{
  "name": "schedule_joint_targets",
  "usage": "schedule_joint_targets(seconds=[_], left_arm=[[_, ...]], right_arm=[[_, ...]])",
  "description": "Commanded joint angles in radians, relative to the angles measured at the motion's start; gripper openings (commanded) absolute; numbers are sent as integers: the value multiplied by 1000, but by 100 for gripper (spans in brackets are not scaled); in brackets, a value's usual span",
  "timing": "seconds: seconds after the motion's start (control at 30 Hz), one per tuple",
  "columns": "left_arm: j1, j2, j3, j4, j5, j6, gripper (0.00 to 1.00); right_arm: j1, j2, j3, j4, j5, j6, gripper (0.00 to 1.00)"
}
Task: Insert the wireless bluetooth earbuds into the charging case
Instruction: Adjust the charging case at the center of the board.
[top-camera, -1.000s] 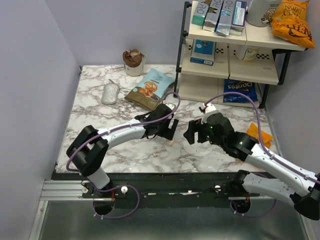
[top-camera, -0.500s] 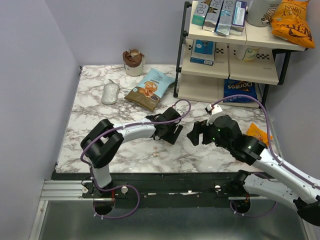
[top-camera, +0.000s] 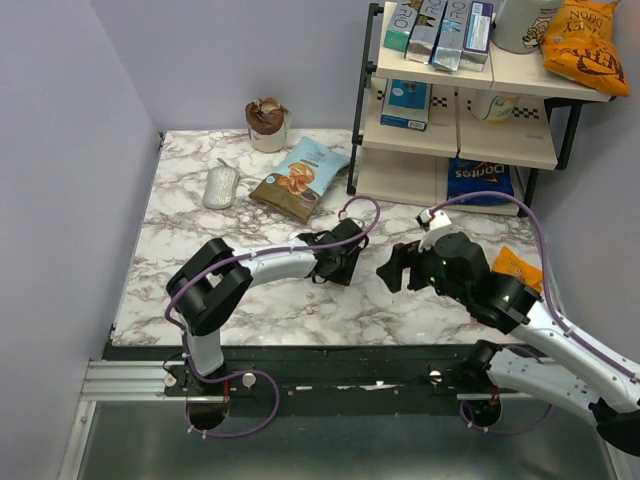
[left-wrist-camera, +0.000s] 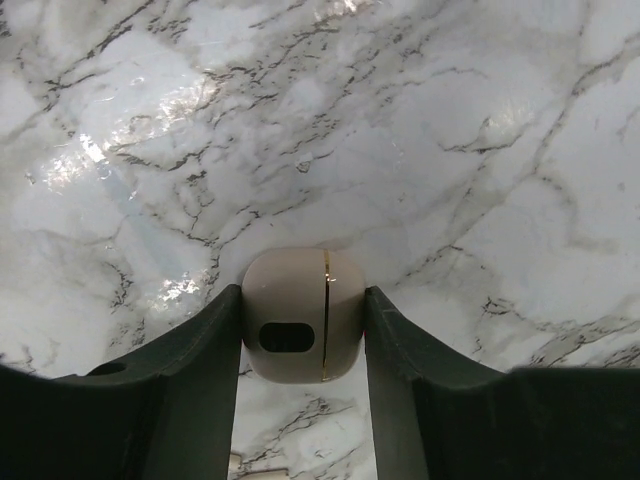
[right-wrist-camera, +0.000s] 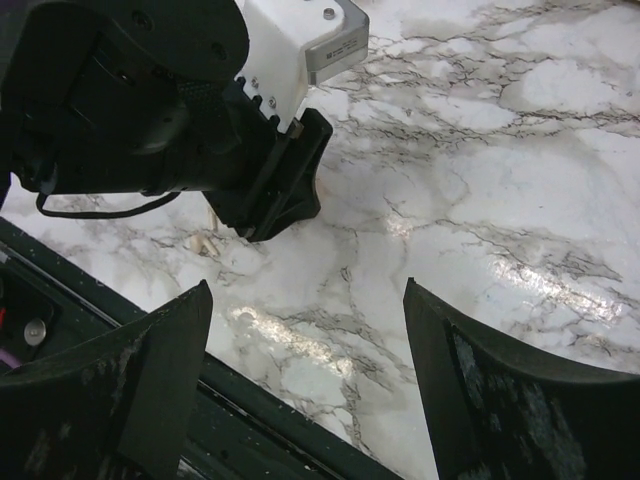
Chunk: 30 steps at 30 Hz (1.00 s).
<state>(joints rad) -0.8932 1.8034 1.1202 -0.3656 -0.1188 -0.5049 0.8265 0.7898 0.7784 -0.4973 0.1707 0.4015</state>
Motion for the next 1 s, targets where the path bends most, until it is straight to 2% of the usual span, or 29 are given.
schedule_joint_targets(seconds=[0.0,0.27,0.4,0.43,0.47,0.57,0.83,0.9,0.97], left_arm=[[-1,20,16,17,-120,-233,4],[34,125,190,-44,-223,-591,6],[62,172,228,-91,-263,-771,14],[65,178,234,-102,-281,-802,19],[68,195,249,-117,-301,-863,31],[69,214,271,-150,-337,-931,52],[79,203,277,-157,-351,-899,83],[79,192,283,-160,-355,-867,99],[79,174,297,-171,-352,-812,99]], right_arm=[[5,-35,32,-20,29,43,86],[5,-101,-16,-9,61,131,86],[5,-145,-47,-4,70,157,86],[6,-155,-51,-3,72,160,86],[5,-165,-60,-3,75,161,86],[5,-175,-65,-4,78,155,86],[5,-159,-47,-20,92,137,86],[5,-158,-45,-20,96,131,86],[5,-156,-45,-23,96,128,86]])
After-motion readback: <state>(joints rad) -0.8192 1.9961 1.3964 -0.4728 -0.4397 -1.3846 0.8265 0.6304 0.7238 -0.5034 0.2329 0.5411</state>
